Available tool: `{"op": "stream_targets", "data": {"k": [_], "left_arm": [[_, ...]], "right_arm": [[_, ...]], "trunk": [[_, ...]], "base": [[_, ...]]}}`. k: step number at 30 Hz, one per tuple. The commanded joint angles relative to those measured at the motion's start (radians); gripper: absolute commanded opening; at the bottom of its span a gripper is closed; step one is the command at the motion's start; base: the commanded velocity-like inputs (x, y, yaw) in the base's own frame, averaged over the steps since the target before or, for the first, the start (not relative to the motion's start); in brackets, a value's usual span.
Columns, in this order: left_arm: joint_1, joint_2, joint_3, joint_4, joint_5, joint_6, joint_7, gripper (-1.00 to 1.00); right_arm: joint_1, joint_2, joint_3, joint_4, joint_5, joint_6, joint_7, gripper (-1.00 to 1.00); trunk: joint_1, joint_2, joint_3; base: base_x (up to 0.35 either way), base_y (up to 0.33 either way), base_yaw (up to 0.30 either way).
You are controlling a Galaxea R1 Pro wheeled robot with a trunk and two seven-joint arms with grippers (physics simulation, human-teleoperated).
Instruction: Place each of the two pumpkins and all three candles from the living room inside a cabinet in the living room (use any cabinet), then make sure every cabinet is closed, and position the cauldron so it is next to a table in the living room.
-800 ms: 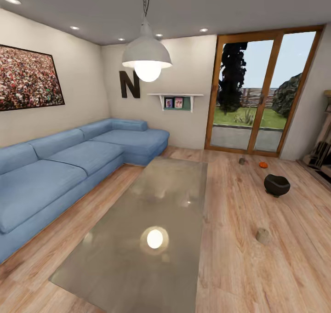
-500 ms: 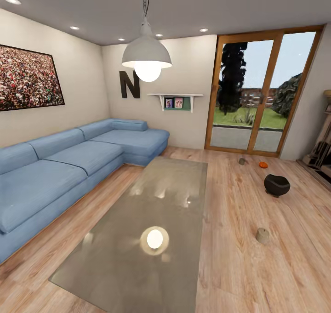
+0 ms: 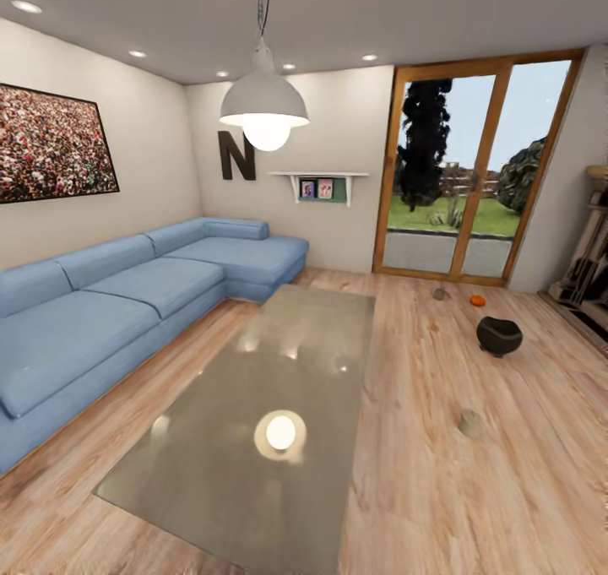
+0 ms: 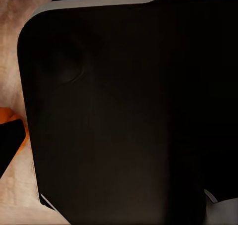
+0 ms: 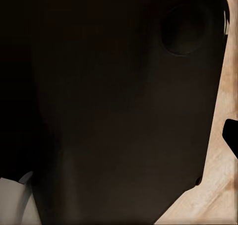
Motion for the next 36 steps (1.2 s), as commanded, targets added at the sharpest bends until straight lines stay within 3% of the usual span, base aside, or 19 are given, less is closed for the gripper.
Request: {"op": "stream_targets", "data": {"k": [1,12,36], "left_arm": [[-0.001,0.0,0.0,0.0,0.0,-0.002,0.0,1.0],[-0.001,0.001,0.001,0.002,0.01,-0.069,0.001,1.0],[-0.001,0.004,0.004,0.002,0.012,-0.067,0.001,1.0]], "right_arm": [[0.0,0.0,0.0,0.0,0.0,-0.001,-0.001,1.0],[0.0,-0.001,-0.001,-0.001,-0.002,-0.011,-0.001,1.0],[0.0,-0.005,-0.002,0.0,-0.003,-0.018,-0.001,1.0]], "trunk": [[-0.001,-0.001,-0.001],[-0.001,-0.001,-0.001],[-0.001,-0.001,-0.001]], "base": [[-0.186,-0.141,0.0],[-0.027,-0.021,-0.037],[0.0,0.0,-0.279]]}}
